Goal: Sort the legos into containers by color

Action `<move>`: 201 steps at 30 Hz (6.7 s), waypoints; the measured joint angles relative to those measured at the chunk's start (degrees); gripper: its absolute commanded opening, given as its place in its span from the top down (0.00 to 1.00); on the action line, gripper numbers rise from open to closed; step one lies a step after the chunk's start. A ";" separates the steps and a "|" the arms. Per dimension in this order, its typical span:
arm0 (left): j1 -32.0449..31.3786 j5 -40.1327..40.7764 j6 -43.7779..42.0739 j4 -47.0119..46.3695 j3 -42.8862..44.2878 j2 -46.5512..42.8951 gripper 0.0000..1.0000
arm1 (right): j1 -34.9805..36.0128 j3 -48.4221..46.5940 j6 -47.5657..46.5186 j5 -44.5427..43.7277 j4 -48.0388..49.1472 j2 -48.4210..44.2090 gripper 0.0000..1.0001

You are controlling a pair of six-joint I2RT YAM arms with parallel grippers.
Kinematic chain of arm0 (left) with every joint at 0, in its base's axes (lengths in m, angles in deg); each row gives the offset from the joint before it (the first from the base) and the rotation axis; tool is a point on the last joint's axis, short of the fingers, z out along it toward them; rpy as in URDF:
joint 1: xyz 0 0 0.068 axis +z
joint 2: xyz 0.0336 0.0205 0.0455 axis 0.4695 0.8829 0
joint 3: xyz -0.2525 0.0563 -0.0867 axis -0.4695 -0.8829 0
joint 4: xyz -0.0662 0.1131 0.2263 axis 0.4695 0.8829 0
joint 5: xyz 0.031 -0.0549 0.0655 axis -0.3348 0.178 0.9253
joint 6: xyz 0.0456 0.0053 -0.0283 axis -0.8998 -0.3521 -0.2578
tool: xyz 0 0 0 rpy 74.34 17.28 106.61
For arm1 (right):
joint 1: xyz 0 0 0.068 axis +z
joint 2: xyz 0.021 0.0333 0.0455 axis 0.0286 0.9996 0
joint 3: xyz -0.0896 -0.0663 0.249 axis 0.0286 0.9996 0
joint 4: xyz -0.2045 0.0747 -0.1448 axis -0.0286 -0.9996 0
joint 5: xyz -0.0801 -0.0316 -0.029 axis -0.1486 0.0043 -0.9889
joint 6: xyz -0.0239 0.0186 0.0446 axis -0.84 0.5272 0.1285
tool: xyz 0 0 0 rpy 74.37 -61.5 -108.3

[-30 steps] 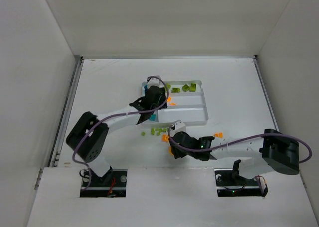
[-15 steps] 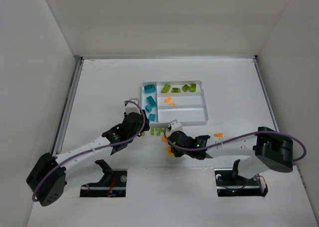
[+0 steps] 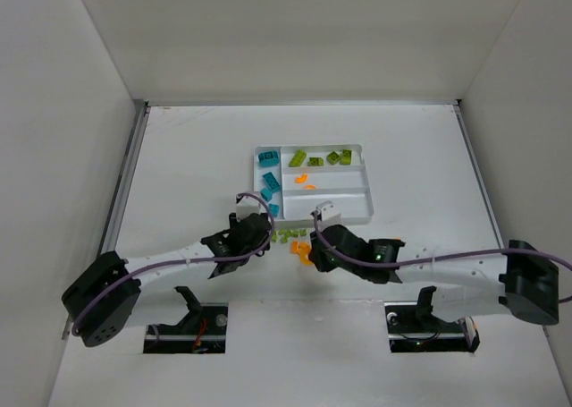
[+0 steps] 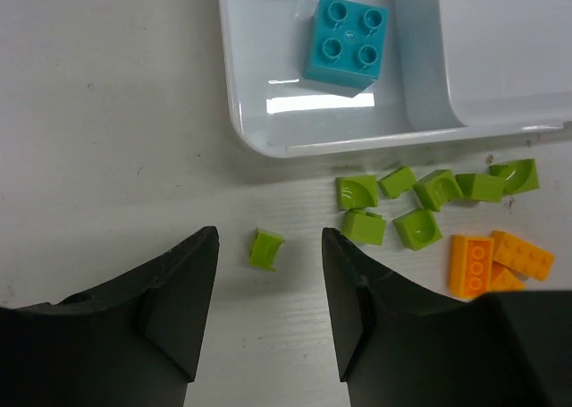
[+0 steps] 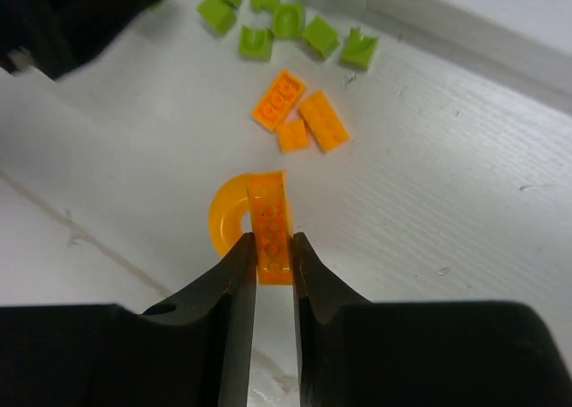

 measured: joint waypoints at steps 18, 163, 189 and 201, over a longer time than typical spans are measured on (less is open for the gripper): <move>-1.73 0.61 -1.07 -4.13 0.00 7.39 0.79 | -28.22 -11.58 -8.00 2.89 9.94 9.20 0.81; -13.60 5.79 -2.95 -6.36 3.74 0.90 0.45 | -16.33 -2.69 31.39 -10.01 -22.93 9.79 0.69; -10.25 7.50 1.46 -5.25 1.90 7.50 0.53 | -18.75 -4.59 21.73 -12.46 -19.45 -6.34 0.78; -10.01 7.23 2.84 -5.11 1.73 8.46 0.54 | -31.61 -17.14 7.39 -6.93 1.20 11.87 0.76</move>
